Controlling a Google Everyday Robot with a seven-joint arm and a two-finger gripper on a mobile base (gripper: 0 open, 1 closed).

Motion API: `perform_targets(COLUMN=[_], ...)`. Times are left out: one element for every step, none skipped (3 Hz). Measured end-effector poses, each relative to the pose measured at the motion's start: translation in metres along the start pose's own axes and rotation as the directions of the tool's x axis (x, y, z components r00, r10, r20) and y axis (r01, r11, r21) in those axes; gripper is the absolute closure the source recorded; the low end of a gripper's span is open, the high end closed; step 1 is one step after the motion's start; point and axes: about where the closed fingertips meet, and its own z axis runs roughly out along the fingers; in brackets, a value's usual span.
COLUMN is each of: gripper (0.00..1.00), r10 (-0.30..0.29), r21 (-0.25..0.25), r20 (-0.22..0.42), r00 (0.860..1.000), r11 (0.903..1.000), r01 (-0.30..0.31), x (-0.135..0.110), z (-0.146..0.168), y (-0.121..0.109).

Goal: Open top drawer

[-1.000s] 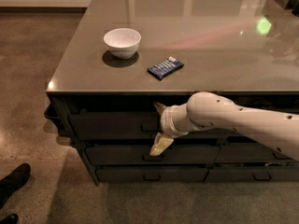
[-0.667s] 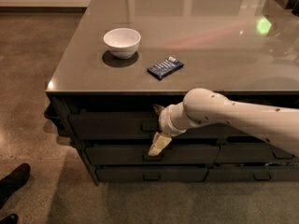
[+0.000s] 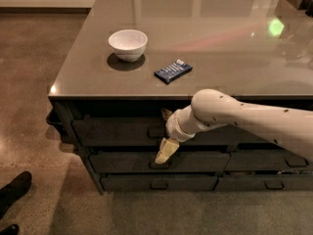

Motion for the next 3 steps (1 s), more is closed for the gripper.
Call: perform_targets(gripper=[0.00, 0.00, 0.00], r10=[0.078, 0.159, 0.159], r21=[-0.048, -0.190, -0.191], r20=[0.018, 0.034, 0.034], r00=[0.997, 0.987, 0.987], r11=[0.9958, 0.9703, 0.9702], r01=[-0.077, -0.149, -0.149], x=[-0.002, 0.001, 0.001], z=[-0.014, -0.034, -0.034], y=[-0.004, 0.031, 0.031])
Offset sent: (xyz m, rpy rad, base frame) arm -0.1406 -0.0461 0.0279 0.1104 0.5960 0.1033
